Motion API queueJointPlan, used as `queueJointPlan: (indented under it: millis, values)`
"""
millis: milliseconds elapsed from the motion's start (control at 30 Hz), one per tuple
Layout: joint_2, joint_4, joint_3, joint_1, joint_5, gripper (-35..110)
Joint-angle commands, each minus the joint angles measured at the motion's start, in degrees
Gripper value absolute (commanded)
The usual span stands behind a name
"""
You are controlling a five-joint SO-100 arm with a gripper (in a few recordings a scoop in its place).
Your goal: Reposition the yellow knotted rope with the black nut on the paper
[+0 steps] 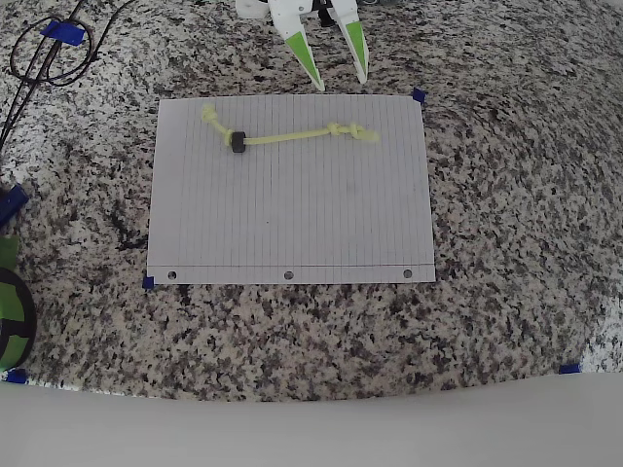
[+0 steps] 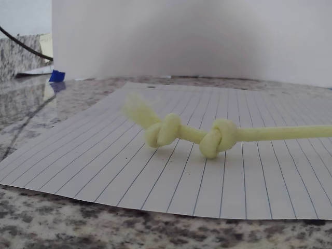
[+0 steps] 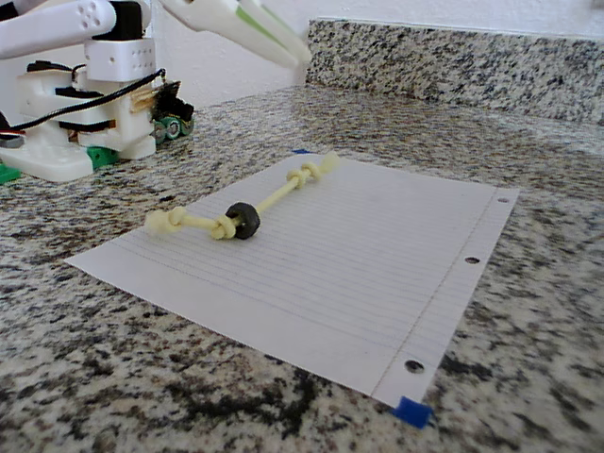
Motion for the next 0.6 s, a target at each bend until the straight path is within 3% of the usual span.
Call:
queueJointPlan:
  millis: [0,267,567]
  values:
    - [0.6,-1.7,-0.4,1.0,-5.4,47]
    - [-2.4,-3.4,-0.6,9.6,-26.1,30]
    - [-17.4,-3.8,-6.4,22.7,-50.5,27]
